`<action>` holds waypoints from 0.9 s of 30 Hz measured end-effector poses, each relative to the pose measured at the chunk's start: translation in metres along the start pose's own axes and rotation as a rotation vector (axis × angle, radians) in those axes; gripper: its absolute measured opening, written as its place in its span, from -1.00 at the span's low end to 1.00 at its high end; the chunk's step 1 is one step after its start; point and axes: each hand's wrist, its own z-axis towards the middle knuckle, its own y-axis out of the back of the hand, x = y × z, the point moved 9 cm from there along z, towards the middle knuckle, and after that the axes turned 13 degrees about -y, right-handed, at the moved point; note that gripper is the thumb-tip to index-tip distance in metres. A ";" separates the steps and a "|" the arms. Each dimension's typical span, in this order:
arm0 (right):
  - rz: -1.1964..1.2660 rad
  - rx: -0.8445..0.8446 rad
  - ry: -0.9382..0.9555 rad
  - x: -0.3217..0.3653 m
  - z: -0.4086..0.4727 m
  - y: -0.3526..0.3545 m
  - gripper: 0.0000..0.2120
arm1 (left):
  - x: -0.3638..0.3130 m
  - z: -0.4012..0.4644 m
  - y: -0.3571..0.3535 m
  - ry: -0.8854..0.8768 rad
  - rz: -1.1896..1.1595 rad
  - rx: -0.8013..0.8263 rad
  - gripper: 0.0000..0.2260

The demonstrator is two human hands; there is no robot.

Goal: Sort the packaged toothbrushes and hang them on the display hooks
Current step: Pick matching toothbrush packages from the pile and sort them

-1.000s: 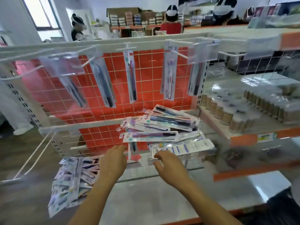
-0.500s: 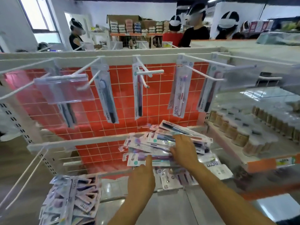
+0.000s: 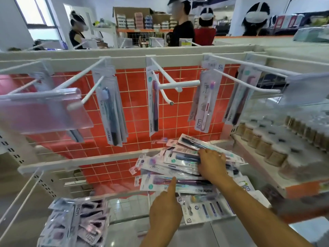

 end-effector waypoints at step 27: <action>1.201 0.402 0.178 -0.015 -0.018 0.088 -0.73 | -0.050 0.009 0.064 -0.048 -0.477 -0.679 -0.82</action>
